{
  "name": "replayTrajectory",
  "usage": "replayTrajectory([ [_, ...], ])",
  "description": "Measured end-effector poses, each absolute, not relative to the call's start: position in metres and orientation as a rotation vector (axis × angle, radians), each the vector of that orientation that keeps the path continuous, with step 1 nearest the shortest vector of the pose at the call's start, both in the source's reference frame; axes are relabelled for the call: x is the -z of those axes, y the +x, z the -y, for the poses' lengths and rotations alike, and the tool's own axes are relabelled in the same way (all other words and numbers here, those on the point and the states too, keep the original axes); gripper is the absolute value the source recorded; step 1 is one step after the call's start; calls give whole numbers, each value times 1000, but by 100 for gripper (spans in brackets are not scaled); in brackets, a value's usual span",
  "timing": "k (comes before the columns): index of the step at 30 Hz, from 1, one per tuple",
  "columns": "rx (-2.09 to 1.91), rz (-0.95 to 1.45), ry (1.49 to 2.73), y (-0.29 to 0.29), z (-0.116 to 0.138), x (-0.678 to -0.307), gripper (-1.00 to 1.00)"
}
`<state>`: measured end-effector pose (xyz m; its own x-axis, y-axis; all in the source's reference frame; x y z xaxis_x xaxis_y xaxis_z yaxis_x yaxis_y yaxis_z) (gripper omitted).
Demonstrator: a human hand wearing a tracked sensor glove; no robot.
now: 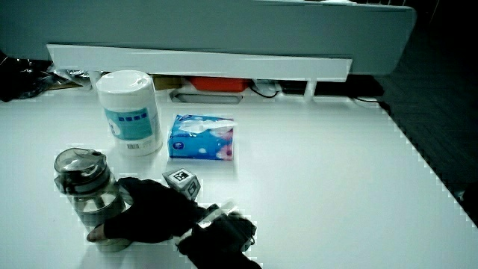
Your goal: Pick bottle
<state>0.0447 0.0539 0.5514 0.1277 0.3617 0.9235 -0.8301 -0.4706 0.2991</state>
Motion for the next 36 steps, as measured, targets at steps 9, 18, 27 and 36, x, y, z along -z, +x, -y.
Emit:
replayTrajectory([
  [9,-1604,470,1502,46,-57,-554,79],
  [18,-1626,475,1557,48,-58,-554,100],
  [27,-1632,503,1569,48,-58,-550,100],
  [36,-1692,547,1525,54,-46,-519,100],
])
